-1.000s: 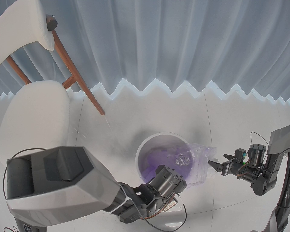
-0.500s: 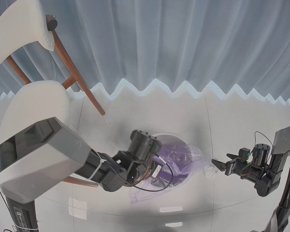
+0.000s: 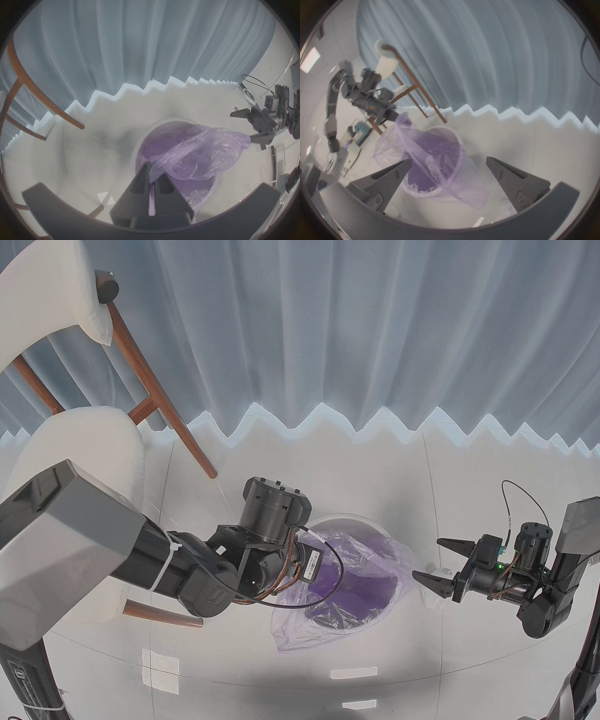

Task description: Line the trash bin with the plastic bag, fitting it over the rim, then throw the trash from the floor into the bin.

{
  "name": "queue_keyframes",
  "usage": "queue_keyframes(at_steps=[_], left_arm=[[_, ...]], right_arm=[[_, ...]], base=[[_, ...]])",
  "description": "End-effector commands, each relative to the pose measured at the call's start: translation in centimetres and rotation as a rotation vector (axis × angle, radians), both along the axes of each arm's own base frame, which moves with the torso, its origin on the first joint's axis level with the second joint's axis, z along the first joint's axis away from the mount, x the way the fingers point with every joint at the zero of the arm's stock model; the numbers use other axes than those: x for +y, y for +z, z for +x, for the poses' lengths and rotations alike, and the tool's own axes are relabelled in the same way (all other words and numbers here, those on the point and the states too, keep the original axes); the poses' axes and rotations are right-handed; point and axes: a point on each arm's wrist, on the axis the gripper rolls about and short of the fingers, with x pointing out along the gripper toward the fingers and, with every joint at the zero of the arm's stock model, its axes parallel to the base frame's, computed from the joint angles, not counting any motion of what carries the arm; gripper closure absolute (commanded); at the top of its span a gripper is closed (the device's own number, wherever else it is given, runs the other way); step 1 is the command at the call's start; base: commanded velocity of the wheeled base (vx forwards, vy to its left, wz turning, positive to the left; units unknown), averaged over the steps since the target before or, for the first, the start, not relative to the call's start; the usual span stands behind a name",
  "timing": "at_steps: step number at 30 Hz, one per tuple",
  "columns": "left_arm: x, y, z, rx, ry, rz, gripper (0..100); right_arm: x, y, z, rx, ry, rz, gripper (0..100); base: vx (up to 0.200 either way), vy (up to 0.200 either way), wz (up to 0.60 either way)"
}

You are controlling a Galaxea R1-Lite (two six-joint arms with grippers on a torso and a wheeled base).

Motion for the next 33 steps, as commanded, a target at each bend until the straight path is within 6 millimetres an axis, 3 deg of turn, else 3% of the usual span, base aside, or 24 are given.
queue_keyframes(at_steps=[1,6,16,17,21,27,31,33], left_arm=[[0.1,0.5,-0.1,-0.010,0.002,-0.009,100],[0.2,0.5,-0.2,-0.007,0.005,-0.006,100],[0.8,0.5,0.0,-0.005,0.019,-0.004,100],[0.9,0.5,0.0,-0.006,0.022,-0.005,100],[1.7,0.6,0.6,-0.008,0.045,-0.007,100],[3.4,1.1,1.8,-0.018,0.094,-0.019,100],[3.8,1.0,2.1,-0.017,0.106,-0.018,100],[3.8,0.9,2.3,-0.016,0.098,-0.022,100]], right_arm=[[1.4,-0.9,0.6,-0.030,0.104,-0.034,0],[3.7,-0.6,2.8,-0.097,0.163,-0.024,0],[6.4,-1.3,2.9,-0.096,0.239,-0.023,0],[6.4,-1.5,3.1,-0.098,0.239,-0.022,100],[6.3,-0.9,4.2,-0.131,0.223,-0.005,100],[3.6,0.9,6.0,-0.161,0.126,0.042,100],[3.1,0.7,6.5,-0.150,0.104,0.050,100],[3.3,0.3,7.9,-0.159,0.101,0.070,100]], base=[[0.000,0.000,0.00],[0.000,0.000,0.00],[0.000,0.000,0.00],[0.000,0.000,0.00],[0.000,0.000,0.00],[0.000,0.000,0.00],[0.000,0.000,0.00],[0.000,0.000,0.00]])
